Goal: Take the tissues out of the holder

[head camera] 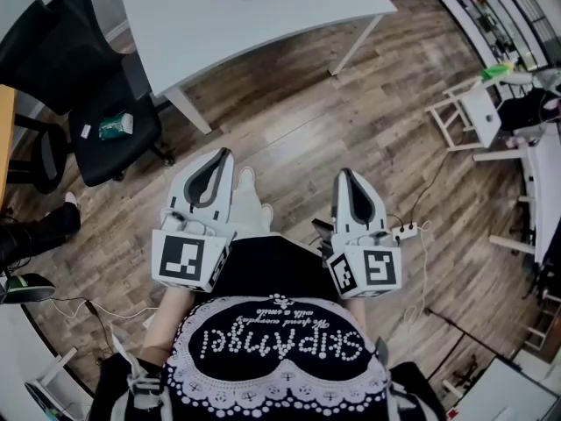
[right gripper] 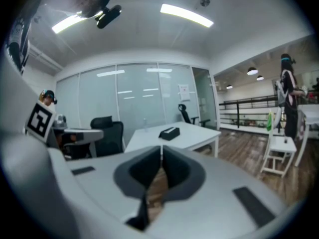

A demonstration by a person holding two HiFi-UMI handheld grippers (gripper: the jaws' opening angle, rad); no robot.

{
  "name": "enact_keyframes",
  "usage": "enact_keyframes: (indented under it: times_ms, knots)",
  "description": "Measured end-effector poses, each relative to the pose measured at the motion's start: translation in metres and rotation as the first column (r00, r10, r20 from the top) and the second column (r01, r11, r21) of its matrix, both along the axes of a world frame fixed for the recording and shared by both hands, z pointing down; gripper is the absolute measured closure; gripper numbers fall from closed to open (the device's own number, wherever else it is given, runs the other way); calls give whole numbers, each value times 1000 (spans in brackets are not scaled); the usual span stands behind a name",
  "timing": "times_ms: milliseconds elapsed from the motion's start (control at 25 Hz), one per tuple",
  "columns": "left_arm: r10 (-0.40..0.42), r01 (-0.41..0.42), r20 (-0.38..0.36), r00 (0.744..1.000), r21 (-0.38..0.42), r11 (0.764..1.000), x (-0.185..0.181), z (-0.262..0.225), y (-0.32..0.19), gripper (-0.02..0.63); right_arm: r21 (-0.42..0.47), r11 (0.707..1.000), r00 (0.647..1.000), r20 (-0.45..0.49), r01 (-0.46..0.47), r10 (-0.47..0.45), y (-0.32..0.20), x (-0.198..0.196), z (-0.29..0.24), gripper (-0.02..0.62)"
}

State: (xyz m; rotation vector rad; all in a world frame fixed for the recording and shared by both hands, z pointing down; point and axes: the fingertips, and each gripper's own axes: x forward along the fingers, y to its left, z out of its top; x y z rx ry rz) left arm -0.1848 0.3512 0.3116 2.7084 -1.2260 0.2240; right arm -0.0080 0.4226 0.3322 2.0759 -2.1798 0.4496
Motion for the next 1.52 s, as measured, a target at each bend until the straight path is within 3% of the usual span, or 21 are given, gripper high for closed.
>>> enact_keyframes:
  times_ms: [560,880,1520]
  knots:
    - [49,-48,-34,998,27,998,-3,-18,-115,577,15,999,999,5,-43,42,-106,-5,-15,561]
    - [89,-89,-33,995,7,996,4,-12,-136,576,19,996,996,28,-89,88,-121,0,-11,560]
    - [70,-71,-23,997,-30,997,11,1,-158,575,-22,997,996,42,-80,80,-144,9,4,561]
